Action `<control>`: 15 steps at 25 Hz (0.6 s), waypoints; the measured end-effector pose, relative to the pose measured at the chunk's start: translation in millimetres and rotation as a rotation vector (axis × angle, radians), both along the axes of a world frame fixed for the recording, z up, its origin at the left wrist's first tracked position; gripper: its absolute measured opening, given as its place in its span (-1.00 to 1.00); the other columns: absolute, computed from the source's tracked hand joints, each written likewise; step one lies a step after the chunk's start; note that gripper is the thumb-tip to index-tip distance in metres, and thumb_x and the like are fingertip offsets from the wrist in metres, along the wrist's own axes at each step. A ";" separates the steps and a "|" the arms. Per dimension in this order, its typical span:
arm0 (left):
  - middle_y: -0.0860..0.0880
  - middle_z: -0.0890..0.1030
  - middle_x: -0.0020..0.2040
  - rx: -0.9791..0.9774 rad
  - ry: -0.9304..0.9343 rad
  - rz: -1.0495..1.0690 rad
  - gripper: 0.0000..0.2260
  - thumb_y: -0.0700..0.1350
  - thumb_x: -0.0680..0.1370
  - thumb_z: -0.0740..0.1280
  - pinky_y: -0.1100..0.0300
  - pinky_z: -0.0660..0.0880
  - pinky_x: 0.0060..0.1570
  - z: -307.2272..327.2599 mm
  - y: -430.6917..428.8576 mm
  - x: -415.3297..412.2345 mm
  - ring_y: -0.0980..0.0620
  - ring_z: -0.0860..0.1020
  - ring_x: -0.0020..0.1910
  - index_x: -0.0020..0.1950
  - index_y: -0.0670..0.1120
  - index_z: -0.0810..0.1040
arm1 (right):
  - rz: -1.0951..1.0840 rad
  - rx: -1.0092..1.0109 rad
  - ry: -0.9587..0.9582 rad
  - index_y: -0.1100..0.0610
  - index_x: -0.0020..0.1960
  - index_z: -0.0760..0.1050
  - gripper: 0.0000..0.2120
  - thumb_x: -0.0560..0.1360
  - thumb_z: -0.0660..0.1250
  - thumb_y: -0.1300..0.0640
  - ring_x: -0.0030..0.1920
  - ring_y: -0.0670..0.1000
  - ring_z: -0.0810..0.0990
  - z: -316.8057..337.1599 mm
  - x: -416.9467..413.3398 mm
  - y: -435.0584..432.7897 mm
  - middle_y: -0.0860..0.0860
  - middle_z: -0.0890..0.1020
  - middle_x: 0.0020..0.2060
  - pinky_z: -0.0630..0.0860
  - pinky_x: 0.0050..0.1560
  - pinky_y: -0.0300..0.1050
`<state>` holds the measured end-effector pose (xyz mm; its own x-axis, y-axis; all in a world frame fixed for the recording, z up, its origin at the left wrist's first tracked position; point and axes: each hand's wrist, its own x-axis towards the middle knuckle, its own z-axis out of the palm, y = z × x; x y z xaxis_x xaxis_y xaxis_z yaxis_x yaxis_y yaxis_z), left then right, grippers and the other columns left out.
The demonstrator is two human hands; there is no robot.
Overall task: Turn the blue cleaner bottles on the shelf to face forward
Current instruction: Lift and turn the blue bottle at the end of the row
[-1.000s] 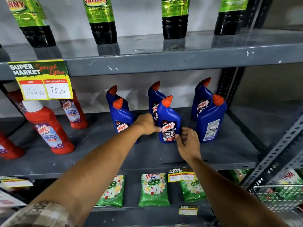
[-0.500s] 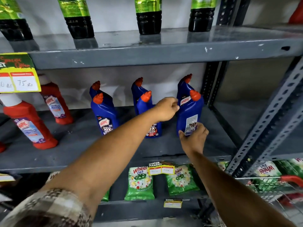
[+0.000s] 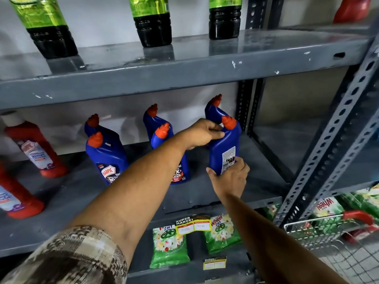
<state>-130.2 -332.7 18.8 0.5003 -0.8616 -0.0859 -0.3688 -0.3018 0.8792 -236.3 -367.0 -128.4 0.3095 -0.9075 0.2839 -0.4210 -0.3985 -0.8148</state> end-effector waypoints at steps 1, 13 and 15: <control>-0.14 0.63 0.17 0.009 0.021 -0.008 -0.73 -0.19 0.53 0.33 -0.08 0.51 0.23 0.0 -0.6 1.1 -0.08 0.59 0.16 0.23 -0.16 0.54 | -0.010 -0.009 0.003 0.21 0.28 0.25 -0.12 0.15 0.59 -0.09 0.16 0.26 0.45 0.6 0.9 -1.4 0.23 0.41 0.20 0.50 0.10 0.18; -0.04 0.58 0.18 -0.005 0.079 -0.032 -0.62 -0.22 0.46 0.41 -0.05 0.49 0.27 1.4 -10.1 3.4 -0.03 0.54 0.20 0.24 0.00 0.46 | 0.157 -0.009 0.021 0.06 0.20 0.31 -0.37 0.23 0.48 -0.09 0.09 0.11 0.55 6.6 -11.4 -18.0 0.04 0.55 0.08 0.48 0.11 0.06; -0.09 0.57 0.23 -0.030 0.067 -0.024 -0.59 -0.25 0.44 0.43 0.00 0.46 0.29 0.4 -12.4 3.8 -0.03 0.54 0.22 0.25 -0.07 0.44 | 0.211 0.022 0.002 0.02 0.15 0.32 -0.45 0.26 0.46 -0.03 -0.02 0.03 0.54 8.5 -16.9 -20.7 0.00 0.51 0.08 0.48 0.01 -0.03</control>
<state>-126.4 -345.0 19.2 0.4731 -0.8761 -0.0928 -0.3154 -0.2668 0.9107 -253.3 -387.7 -120.0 0.4943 -0.8282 0.2641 -0.3318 -0.4606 -0.8233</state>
